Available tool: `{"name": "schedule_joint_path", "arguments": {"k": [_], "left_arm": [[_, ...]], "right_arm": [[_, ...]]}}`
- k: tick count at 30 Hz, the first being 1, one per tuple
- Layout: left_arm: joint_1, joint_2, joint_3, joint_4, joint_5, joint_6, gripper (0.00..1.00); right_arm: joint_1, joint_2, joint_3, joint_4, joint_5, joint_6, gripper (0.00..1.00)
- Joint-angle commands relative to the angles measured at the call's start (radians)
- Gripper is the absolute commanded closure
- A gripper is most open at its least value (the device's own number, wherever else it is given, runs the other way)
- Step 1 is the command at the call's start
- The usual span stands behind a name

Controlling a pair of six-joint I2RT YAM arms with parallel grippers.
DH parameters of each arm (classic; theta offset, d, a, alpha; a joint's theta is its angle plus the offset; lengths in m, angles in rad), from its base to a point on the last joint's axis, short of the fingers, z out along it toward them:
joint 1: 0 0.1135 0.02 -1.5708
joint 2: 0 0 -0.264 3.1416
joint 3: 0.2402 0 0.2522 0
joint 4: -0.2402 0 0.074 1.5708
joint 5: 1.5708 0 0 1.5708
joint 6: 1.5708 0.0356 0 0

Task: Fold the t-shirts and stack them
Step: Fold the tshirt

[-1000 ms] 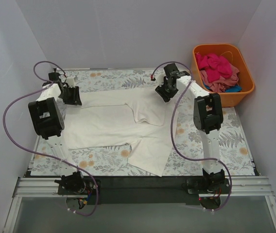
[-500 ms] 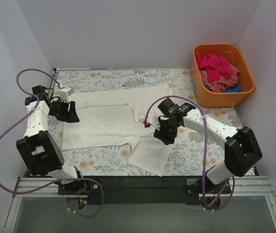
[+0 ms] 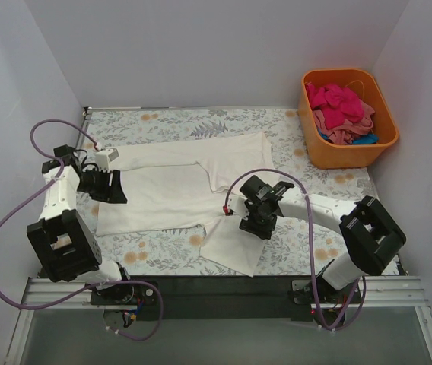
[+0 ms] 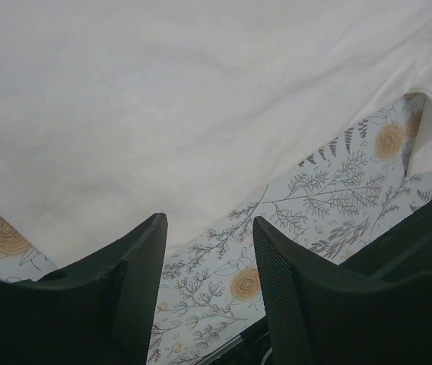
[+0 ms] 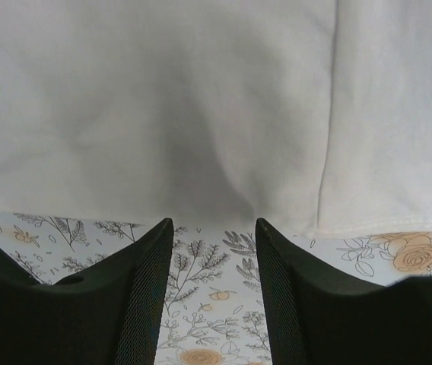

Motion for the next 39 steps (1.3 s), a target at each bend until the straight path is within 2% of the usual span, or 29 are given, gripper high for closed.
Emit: {"name": "schedule_joint_path", "arguments": {"k": [1, 7, 9, 10, 12, 13, 16, 20, 27, 35, 39], "left_arm": [[0.024, -0.023, 0.006, 0.035, -0.002, -0.01, 0.52], [0.076, 0.017, 0.036, 0.021, 0.006, -0.001, 0.52], [0.102, 0.026, 0.043, 0.01, 0.012, 0.045, 0.52], [0.133, 0.034, 0.054, -0.034, 0.023, 0.17, 0.54], [0.157, 0.034, 0.04, -0.091, 0.018, 0.303, 0.57], [0.167, 0.031, 0.031, -0.099, 0.004, 0.414, 0.58], [0.188, 0.017, -0.004, -0.142, -0.022, 0.641, 0.63], [0.196, 0.009, -0.053, -0.148, -0.045, 0.858, 0.66], [0.196, 0.041, -0.159, -0.075, -0.153, 1.104, 0.67], [0.194, 0.043, -0.28, 0.051, -0.261, 1.147, 0.64], [0.196, 0.038, -0.369, 0.182, -0.296, 1.15, 0.64]], "right_arm": [[0.04, 0.011, -0.017, 0.072, 0.045, 0.057, 0.47], [0.068, 0.045, -0.077, 0.146, 0.101, 0.062, 0.51], [0.07, 0.063, -0.109, 0.16, 0.116, 0.057, 0.62], [0.07, 0.07, -0.115, 0.163, 0.116, 0.053, 0.72], [0.068, 0.068, -0.114, 0.16, 0.11, 0.053, 0.9], [0.07, 0.062, -0.112, 0.152, 0.105, 0.051, 0.98], [0.07, 0.057, -0.096, 0.129, 0.084, 0.042, 0.99], [0.068, 0.03, -0.082, 0.097, 0.061, 0.042, 0.99], [0.065, 0.008, -0.063, 0.072, 0.012, 0.048, 0.99], [0.054, 0.021, -0.056, 0.068, -0.016, 0.051, 0.99], [0.054, 0.019, -0.054, 0.066, -0.019, 0.05, 0.99]]}}
